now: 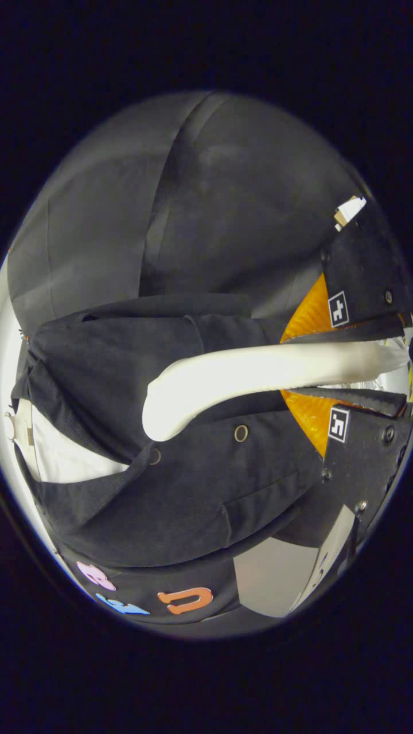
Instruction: Iron the clothes twice with a garment steamer, once on the left side and once on the right side.
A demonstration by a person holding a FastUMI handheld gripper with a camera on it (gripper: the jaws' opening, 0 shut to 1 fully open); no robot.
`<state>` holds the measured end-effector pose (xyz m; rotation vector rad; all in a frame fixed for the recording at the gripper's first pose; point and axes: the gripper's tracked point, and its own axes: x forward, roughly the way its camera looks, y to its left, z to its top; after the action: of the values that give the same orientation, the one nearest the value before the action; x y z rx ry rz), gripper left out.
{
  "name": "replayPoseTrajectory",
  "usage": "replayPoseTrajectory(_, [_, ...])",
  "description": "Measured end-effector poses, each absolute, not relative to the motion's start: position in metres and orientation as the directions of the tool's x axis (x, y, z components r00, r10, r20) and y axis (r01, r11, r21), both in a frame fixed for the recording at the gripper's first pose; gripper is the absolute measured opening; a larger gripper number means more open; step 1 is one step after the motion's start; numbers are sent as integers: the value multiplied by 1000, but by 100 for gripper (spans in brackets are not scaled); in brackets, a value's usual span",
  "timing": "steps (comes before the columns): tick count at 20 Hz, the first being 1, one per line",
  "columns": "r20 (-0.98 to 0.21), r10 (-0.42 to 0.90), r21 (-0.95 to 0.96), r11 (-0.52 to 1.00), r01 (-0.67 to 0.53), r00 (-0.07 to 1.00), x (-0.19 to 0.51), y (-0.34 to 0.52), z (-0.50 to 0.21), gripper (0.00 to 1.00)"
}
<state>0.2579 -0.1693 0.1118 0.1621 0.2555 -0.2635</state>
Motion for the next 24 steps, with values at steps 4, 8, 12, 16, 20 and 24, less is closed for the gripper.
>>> replayPoseTrajectory(4, [-290, -236, 122, 952, 280, 928, 261, -169, 97, 37])
replayPoseTrajectory(8, [-307, -235, 120, 952, 283, 922, 262, -168, 88, 38])
replayPoseTrajectory(12, [-323, -231, 128, 950, 284, 918, 263, -167, 77, 38])
replayPoseTrajectory(16, [-350, -222, 145, 947, 286, 910, 263, -164, 61, 38])
replayPoseTrajectory(20, [-382, -219, 148, 945, 293, 898, 270, -164, 37, 37])
replayPoseTrajectory(24, [-407, -212, 150, 944, 294, 889, 271, -163, 23, 37])
